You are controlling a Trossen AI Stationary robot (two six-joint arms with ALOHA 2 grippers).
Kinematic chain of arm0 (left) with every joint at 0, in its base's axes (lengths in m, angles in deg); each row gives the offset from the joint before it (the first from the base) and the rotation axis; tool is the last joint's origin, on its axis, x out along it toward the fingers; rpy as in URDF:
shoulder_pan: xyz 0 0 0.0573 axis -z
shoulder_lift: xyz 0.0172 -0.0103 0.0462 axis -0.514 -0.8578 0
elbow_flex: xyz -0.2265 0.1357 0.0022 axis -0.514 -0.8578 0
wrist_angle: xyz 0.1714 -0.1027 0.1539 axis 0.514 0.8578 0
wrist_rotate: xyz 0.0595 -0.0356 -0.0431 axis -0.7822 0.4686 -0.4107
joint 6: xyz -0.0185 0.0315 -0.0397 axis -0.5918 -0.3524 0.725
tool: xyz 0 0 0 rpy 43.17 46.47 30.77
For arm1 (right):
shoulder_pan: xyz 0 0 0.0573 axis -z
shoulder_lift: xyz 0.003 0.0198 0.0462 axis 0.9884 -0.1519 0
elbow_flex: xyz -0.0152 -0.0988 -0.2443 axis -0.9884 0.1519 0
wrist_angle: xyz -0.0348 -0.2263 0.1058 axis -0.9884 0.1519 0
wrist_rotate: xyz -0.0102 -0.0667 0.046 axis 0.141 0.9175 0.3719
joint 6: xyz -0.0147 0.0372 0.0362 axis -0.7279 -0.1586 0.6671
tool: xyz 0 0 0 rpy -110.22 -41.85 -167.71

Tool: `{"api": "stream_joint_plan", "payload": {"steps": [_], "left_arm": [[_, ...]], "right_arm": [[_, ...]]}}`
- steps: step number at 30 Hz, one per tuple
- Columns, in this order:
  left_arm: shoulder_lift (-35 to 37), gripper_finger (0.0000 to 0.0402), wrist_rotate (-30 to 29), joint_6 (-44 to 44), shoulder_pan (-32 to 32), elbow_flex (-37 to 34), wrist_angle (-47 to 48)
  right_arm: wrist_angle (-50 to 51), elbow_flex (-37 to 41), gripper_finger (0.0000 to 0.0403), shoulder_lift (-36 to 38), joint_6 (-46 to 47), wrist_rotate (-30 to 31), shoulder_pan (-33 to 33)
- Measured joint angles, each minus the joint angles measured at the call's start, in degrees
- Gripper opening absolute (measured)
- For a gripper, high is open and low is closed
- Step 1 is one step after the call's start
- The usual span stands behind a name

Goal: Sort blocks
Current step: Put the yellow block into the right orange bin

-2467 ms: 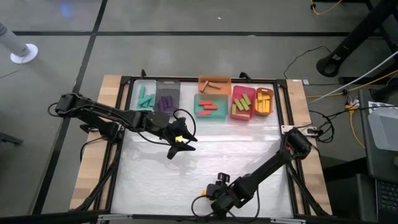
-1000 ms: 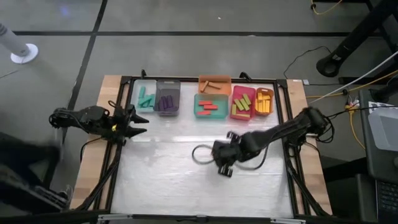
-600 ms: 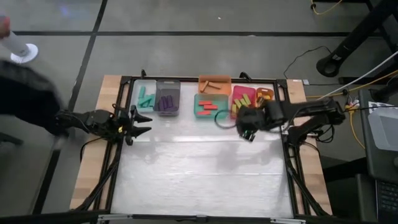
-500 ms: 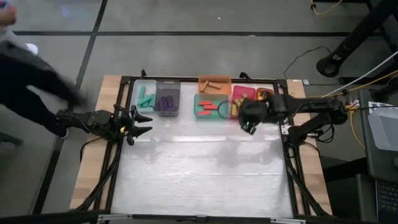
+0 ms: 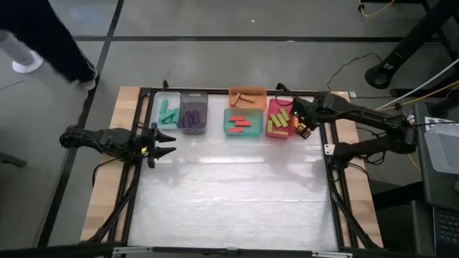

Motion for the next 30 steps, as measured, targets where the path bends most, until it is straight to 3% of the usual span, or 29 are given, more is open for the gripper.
{"api": "stream_joint_plan", "payload": {"steps": [4,12,23,30], "left_arm": [[0.0,0.0193,0.0,4.4,0.0,0.0,6.5],[0.0,0.0193,0.0,14.9,0.0,0.0,13.8],[0.0,0.0193,0.1,20.1,0.0,0.0,17.3],[0.0,0.0193,0.1,17.9,0.0,0.0,18.9]], "right_arm": [[-8.7,6.5,0.0103,1.6,-6.5,-4.3,4.8],[-23.0,14.0,0.0104,1.4,-14.9,-4.3,11.4],[-25.0,16.9,0.0108,1.4,-15.0,-2.2,16.6],[-25.1,16.9,0.0169,1.4,-14.9,-2.3,16.5]]}}
